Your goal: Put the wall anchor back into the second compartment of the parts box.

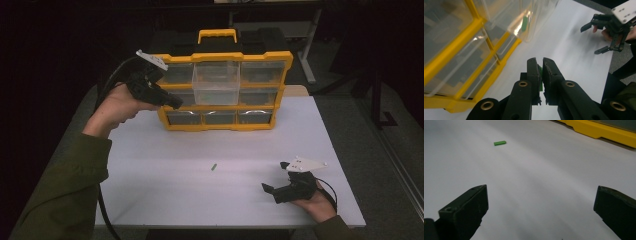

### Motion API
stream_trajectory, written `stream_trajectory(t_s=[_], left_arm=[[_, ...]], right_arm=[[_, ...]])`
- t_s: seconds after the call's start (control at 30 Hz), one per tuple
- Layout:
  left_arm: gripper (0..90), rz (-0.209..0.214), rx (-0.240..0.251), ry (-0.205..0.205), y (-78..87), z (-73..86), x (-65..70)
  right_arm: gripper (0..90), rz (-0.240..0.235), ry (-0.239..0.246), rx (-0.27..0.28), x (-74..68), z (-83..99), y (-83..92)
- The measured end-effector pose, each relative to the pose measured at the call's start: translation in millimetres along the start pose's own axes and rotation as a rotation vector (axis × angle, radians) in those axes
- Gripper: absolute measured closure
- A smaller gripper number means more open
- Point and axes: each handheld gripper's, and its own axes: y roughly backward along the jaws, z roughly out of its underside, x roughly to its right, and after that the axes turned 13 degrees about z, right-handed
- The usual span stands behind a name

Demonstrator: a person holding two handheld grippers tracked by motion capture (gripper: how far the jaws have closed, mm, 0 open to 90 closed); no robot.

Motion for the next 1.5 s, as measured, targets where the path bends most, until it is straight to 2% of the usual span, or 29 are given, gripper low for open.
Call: stream_trajectory(t_s=[0.47,0.73,0.97,1.23,1.5], left_arm=[[84.1,-0.02,0.023,-0.046,27.9,-40.8,11.2],[84.1,-0.033,0.026,-0.061,32.5,-66.5,13.6],[84.1,-0.027,0.035,-0.063,20.2,-82.0,11.3],[84.0,-0.036,0.012,-0.072,-0.5,-88.1,7.0],[84.0,-0.047,-0.009,-0.042,-22.1,-89.6,-4.8]], right_arm=[[0.0,0.001,-0.002,0.001,0.0,-0.1,0.0],[0.0,0.0,-0.007,-0.002,-0.1,0.0,0.2],[0.0,0.0,-0.002,0.002,0.4,0.1,0.4],[0.0,-0.002,-0.005,0.001,0.4,0.2,0.6],[0.0,-0.004,-0.006,0.007,0.2,0.1,0.8]])
